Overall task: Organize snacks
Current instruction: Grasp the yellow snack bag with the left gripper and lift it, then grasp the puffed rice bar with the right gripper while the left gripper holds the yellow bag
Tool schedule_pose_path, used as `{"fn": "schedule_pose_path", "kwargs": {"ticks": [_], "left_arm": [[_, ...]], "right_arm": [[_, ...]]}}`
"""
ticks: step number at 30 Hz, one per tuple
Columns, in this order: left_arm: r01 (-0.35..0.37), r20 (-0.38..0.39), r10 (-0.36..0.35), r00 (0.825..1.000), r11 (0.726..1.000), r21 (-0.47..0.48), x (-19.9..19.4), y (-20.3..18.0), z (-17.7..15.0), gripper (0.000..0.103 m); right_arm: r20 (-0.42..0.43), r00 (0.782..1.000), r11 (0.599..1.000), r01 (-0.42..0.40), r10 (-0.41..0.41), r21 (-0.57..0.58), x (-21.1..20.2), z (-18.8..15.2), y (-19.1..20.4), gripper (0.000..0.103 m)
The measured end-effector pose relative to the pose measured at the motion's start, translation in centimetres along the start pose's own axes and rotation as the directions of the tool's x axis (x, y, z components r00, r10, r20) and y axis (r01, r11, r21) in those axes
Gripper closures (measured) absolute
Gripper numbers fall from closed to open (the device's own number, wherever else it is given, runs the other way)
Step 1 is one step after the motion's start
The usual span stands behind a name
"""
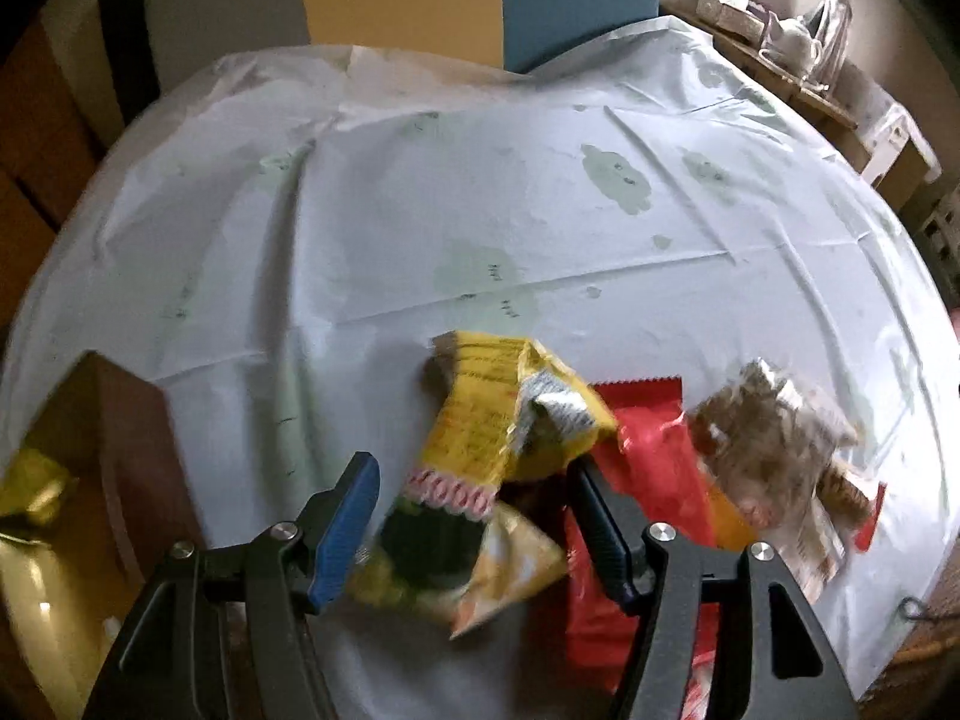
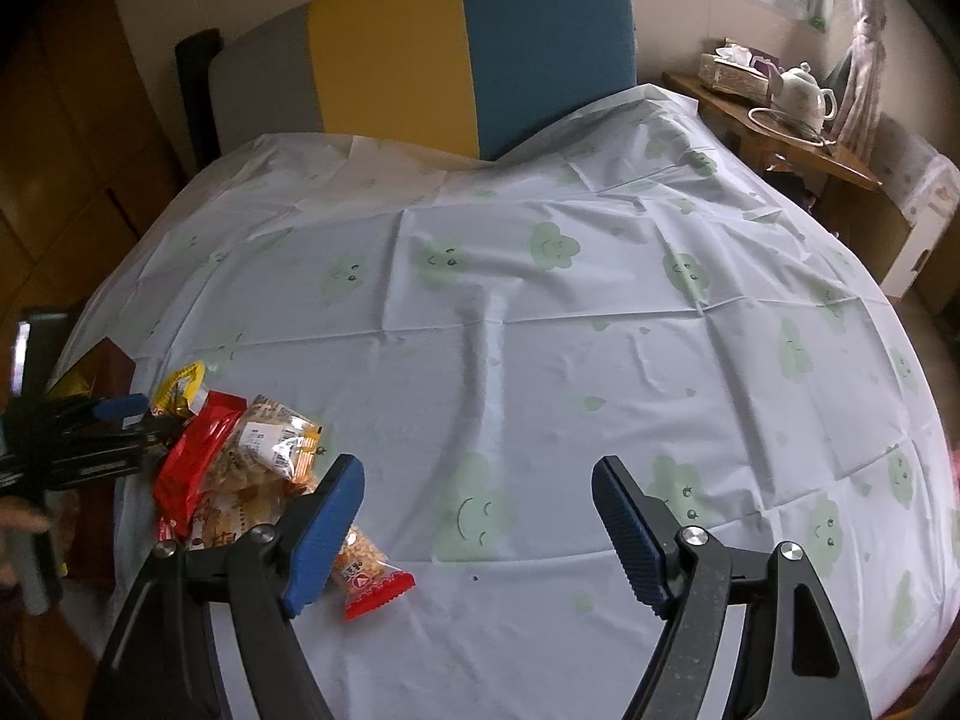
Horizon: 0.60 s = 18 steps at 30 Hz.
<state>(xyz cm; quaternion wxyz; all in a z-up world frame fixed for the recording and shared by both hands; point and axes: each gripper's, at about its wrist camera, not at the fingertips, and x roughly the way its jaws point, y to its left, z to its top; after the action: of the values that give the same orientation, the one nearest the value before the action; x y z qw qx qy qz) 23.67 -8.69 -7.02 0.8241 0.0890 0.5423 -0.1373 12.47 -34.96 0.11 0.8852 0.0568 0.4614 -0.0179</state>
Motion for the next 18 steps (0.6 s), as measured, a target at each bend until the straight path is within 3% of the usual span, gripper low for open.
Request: {"fn": "schedule_pose_path", "kwargs": {"ticks": [2, 9, 18], "left_arm": [[0.038, 0.017, -0.038, 0.999, 0.998, -0.042, 0.1, 0.2, 0.1, 0.053], [0.106, 0.093, -0.094, 0.991, 0.986, -0.125, -2.6, 0.7, -2.1, 0.059], [0.139, 0.174, -0.134, 0.976, 0.99, -0.017, -8.5, -2.6, -10.2, 0.059]], "right_arm": [[0.001, 1.0, 1.0, 0.003, -0.003, -0.006, 0.1, 0.0, 0.1, 0.024], [0.016, 1.0, 0.999, 0.024, -0.023, -0.04, 0.0, -0.2, 0.6, 0.024], [-0.012, 0.999, 0.997, 0.048, -0.049, -0.052, 0.6, -0.3, 0.7, 0.024]]}}
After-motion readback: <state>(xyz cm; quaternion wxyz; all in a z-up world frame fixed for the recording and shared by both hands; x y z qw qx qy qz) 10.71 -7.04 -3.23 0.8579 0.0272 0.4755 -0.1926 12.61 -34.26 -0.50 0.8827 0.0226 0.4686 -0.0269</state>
